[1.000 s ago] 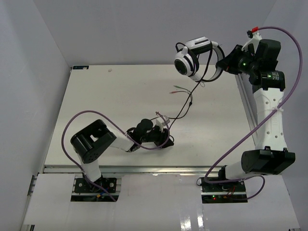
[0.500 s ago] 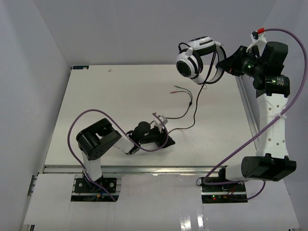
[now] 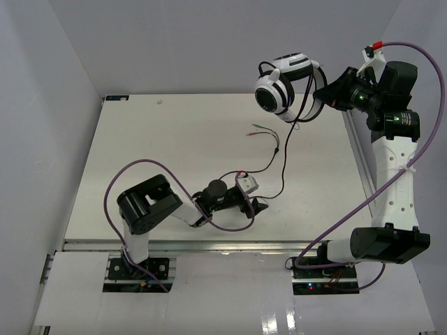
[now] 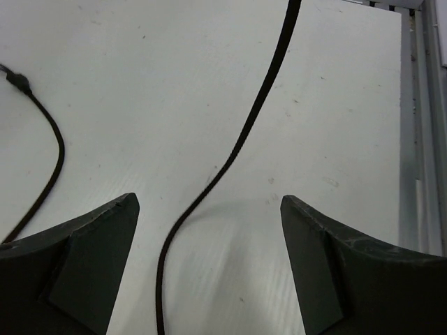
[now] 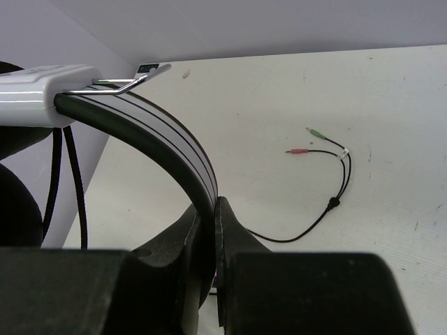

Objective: Wrap the headphones

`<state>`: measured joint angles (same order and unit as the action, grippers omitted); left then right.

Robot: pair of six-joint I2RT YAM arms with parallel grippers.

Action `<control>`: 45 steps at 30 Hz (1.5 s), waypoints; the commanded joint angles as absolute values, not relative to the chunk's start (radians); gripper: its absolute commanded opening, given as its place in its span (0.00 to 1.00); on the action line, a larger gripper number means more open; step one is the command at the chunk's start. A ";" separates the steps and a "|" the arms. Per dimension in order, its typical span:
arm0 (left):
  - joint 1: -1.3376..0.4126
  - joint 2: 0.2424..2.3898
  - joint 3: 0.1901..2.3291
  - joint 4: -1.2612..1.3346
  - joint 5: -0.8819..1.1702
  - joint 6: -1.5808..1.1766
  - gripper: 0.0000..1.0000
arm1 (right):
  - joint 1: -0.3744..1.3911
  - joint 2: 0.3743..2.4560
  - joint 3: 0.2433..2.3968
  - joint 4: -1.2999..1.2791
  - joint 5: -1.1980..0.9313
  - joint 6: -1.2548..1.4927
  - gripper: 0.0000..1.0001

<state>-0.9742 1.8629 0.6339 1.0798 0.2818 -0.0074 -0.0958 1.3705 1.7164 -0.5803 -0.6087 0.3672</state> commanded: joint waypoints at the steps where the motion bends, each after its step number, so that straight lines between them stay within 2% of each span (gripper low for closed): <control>1: -1.002 1.982 0.766 1.142 0.284 0.136 0.94 | -0.084 1.335 1.721 -0.495 -0.658 0.416 0.08; 6: -1.018 2.093 0.934 1.079 0.270 0.158 0.92 | -0.077 1.330 1.712 -0.491 -0.663 0.419 0.08; 7: -1.019 2.106 0.958 1.065 0.274 0.157 0.87 | -0.077 1.330 1.712 -0.490 -0.663 0.420 0.08; 9: -1.020 2.128 0.998 1.026 0.278 0.149 0.73 | -0.076 1.328 1.710 -0.490 -0.663 0.420 0.08; 12: -1.020 2.141 1.002 1.026 0.244 0.137 0.42 | -0.075 1.325 1.709 -0.489 -0.664 0.419 0.08; 17: -1.012 2.089 0.901 1.071 0.210 0.104 0.00 | -0.075 1.319 1.706 -0.497 -0.657 0.408 0.08; 26: -0.929 1.951 0.696 1.155 0.341 0.035 0.00 | -0.075 1.303 1.716 -0.528 -0.611 0.360 0.08; 35: -0.982 1.791 0.684 0.861 0.546 0.155 0.00 | -0.077 1.340 1.707 -0.545 -0.495 0.315 0.08; 45: -1.039 1.605 0.520 0.856 0.511 0.202 0.00 | -0.077 1.393 1.703 -0.561 -0.410 0.261 0.08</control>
